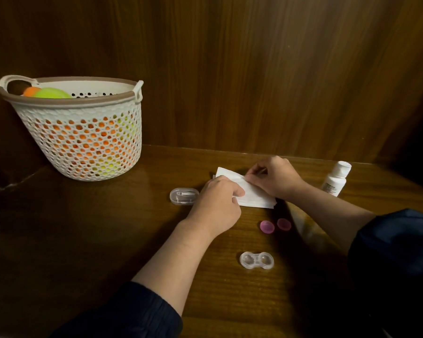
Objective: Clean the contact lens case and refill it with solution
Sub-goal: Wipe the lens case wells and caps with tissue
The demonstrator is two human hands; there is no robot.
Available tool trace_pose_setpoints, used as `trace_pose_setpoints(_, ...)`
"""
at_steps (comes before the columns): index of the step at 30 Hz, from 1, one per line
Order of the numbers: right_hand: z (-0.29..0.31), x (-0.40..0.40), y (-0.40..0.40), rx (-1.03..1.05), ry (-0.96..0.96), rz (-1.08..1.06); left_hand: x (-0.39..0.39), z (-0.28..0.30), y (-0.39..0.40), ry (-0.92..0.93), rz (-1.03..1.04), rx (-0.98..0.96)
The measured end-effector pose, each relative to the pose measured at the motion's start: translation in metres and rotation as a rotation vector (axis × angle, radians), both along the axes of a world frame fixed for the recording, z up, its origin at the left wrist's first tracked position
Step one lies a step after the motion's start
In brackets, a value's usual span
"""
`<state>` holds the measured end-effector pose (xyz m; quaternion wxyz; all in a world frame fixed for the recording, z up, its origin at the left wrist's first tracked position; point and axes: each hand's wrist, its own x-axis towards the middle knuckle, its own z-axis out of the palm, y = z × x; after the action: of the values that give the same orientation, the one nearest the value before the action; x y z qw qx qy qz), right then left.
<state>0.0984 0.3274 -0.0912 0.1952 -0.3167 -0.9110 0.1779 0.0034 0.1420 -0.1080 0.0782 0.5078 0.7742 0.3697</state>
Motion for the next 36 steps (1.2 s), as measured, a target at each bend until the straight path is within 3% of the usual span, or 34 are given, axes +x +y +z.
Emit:
trace_pose_setpoints(8, -0.0006, 0.0049, -0.0099, -0.116, 0.164, 0.068, -0.0050, 0.0022, 0.0043, -0.073, 0.039, 0.128)
trace_pose_setpoints(10, -0.0011, 0.0049, -0.0084, -0.080, 0.124, 0.053, -0.0061, 0.0007, 0.0041, -0.116, 0.039, 0.119)
trace_pose_setpoints(13, 0.0020, 0.0008, -0.0057, 0.039, -0.103, -0.043, -0.0057, -0.0007, 0.0036, -0.069, 0.105, 0.105)
trace_pose_setpoints(20, -0.0030, -0.0014, -0.0011, -0.027, -0.074, -0.017, -0.0070, 0.0024, -0.0010, 0.228, 0.263, -0.177)
trace_pose_setpoints(36, 0.0011, 0.0008, -0.0095, 0.084, 0.006, 0.036, -0.0072, 0.0044, -0.0006, 0.172, 0.249, -0.226)
